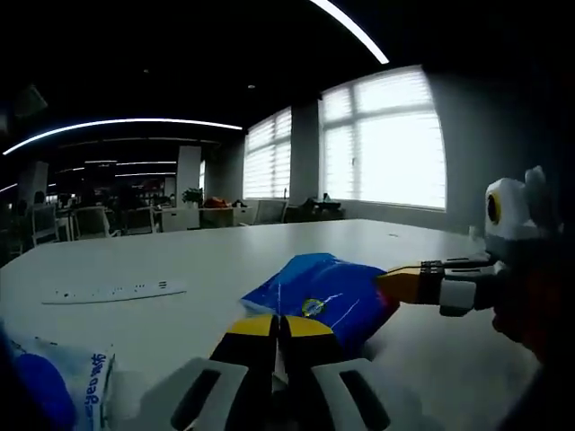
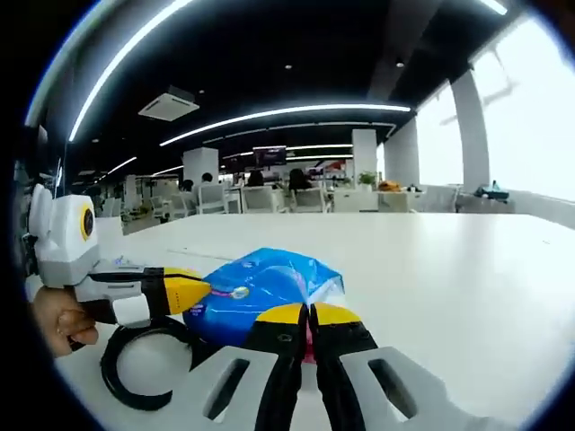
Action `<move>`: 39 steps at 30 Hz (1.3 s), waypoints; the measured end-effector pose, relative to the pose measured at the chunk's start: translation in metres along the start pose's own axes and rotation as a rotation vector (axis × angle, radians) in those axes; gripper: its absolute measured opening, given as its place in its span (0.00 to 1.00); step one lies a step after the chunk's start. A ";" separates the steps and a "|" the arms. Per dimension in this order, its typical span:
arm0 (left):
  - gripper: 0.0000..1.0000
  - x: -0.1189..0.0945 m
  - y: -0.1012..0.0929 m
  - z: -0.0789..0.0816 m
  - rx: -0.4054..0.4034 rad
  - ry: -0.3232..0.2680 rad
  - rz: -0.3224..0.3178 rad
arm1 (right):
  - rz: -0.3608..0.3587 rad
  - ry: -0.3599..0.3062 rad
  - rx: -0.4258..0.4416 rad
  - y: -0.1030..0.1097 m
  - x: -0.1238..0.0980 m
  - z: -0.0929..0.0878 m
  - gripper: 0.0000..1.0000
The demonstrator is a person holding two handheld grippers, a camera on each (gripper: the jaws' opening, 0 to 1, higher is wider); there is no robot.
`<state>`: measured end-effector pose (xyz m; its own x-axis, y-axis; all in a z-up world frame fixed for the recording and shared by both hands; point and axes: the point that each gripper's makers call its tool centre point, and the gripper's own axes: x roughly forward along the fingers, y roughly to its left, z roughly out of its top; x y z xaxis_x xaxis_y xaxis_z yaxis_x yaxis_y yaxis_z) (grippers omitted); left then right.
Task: Arrange the tabletop items into an orderly group along one side of the table until the central work area is clear of visible clutter.
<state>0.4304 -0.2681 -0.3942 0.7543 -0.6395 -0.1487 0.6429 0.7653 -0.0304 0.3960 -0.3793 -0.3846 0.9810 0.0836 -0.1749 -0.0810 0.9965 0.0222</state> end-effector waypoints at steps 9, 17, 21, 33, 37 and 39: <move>0.14 -0.006 0.004 -0.003 -0.033 0.005 0.021 | -0.060 -0.074 -0.014 -0.014 -0.018 0.026 0.03; 0.17 -0.012 0.016 -0.008 -0.055 0.011 0.054 | -0.049 -0.079 -0.008 -0.011 -0.014 0.027 0.03; 0.17 -0.018 0.015 -0.004 -0.038 0.009 0.049 | -0.029 -0.062 -0.016 -0.005 -0.010 0.023 0.03; 0.16 -0.056 0.015 0.023 -0.005 -0.031 0.000 | -0.003 -0.055 -0.040 0.007 -0.005 0.022 0.02; 0.13 -0.064 0.018 0.031 0.025 -0.051 0.002 | 0.022 -0.058 -0.058 0.016 -0.003 0.024 0.01; 0.13 -0.070 0.020 0.034 0.048 -0.050 -0.004 | 0.035 -0.059 -0.062 0.020 -0.001 0.024 0.01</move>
<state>0.3951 -0.2106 -0.3512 0.7569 -0.6460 -0.0990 0.6503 0.7595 0.0164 0.3974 -0.3596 -0.3601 0.9859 0.1194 -0.1169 -0.1241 0.9917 -0.0345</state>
